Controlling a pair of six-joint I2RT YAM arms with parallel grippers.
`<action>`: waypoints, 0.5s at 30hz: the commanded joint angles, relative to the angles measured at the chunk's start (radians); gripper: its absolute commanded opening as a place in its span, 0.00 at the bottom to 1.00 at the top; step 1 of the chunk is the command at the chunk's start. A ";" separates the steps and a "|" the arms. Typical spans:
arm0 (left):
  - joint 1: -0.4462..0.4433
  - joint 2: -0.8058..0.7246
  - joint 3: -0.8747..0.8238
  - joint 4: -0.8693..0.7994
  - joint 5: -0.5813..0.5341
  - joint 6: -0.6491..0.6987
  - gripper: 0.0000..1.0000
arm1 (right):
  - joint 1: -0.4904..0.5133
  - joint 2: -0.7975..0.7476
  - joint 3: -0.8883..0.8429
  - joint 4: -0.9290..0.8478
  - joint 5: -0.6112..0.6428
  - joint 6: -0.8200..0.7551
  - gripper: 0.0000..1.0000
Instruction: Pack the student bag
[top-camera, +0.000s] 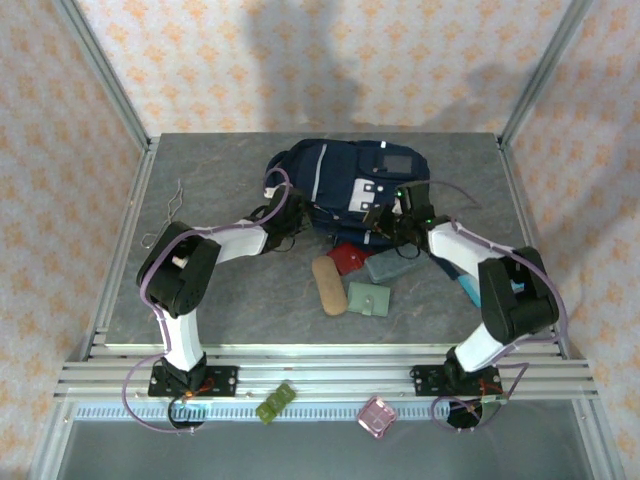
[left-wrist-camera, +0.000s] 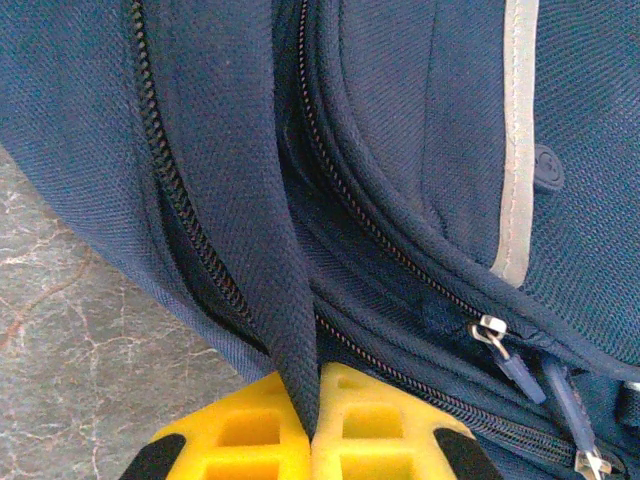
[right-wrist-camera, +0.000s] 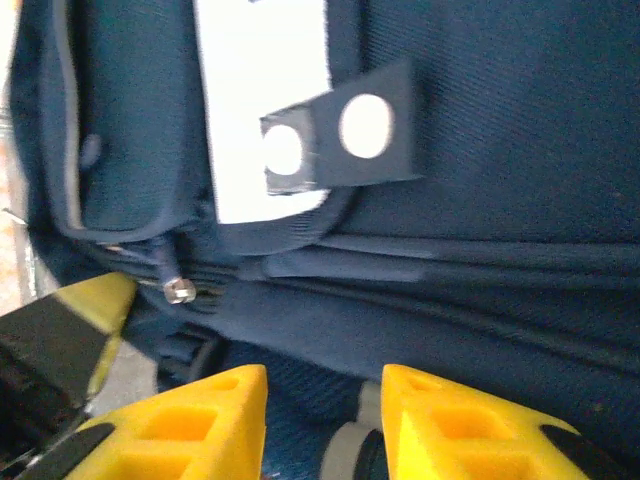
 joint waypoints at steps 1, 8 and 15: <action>0.010 -0.043 -0.027 0.067 -0.003 0.011 0.00 | -0.005 0.027 -0.007 0.008 -0.031 0.132 0.44; 0.003 -0.049 -0.060 0.092 0.017 -0.003 0.00 | -0.013 0.029 -0.055 0.037 0.025 0.302 0.56; -0.002 -0.054 -0.062 0.101 0.030 -0.005 0.00 | -0.035 0.098 -0.016 0.022 0.054 0.479 0.56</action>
